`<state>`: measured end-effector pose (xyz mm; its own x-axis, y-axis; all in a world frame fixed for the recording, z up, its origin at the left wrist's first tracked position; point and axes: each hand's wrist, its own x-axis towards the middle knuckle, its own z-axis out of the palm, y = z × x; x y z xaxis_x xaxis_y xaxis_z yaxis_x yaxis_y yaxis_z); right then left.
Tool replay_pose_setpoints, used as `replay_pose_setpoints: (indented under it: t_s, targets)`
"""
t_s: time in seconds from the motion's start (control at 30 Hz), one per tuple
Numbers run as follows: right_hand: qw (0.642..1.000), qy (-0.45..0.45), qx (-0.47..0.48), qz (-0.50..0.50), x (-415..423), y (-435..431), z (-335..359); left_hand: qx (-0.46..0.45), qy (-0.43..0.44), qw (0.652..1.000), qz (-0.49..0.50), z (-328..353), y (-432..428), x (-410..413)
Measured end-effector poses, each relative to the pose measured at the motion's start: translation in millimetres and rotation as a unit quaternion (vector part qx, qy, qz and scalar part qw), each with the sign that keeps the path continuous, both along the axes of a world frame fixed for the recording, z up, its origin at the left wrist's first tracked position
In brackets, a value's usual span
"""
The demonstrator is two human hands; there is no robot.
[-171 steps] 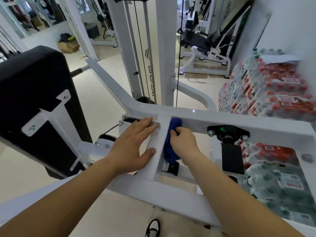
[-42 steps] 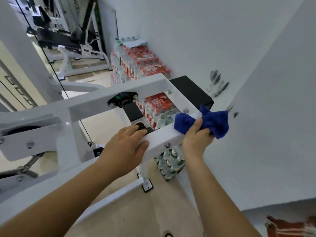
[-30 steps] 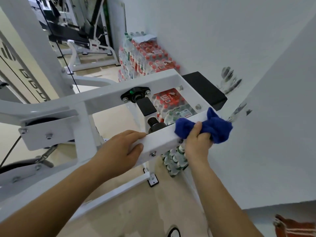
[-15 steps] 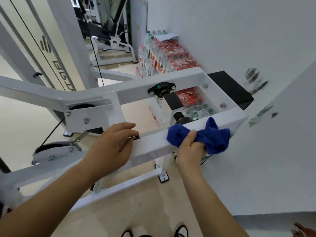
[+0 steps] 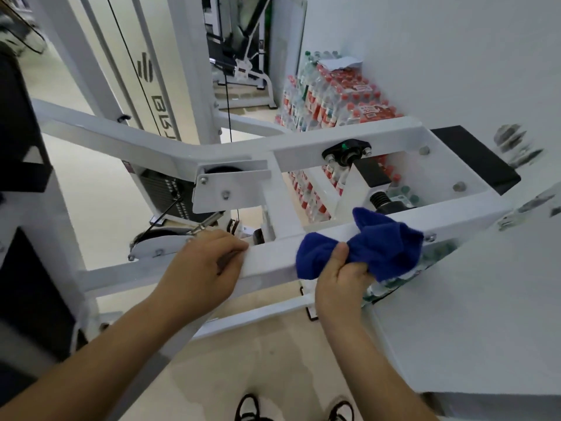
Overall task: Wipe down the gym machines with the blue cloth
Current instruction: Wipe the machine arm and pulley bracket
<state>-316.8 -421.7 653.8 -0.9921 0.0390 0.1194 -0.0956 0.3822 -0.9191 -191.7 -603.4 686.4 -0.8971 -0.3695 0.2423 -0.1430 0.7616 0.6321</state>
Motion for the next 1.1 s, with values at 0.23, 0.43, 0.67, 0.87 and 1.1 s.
replay_pose_setpoints:
  t_s: [0.23, 0.43, 0.67, 0.87, 1.1]
  targets:
    - [0.962, 0.01, 0.166, 0.215, 85, -32, -49, 0.005, -0.043, 0.998, 0.046, 3, -13, 22]
    - [0.993, 0.066, 0.003, 0.097, 32, -23, -25, 0.041, -0.031, 0.995, 0.089, -4, -24, 42]
    - [0.901, 0.244, 0.167, 0.318, 112, -51, -20, 0.044, -0.034, 0.994, 0.09, -1, -24, 54]
    - [0.845, 0.277, 0.33, 0.316, 53, -60, 7, 0.071, -0.077, 0.973, 0.207, 9, -51, 85]
    - [0.737, 0.272, 0.361, 0.503, 117, -84, 16, 0.089, -0.112, 0.965, 0.219, 15, -43, 120]
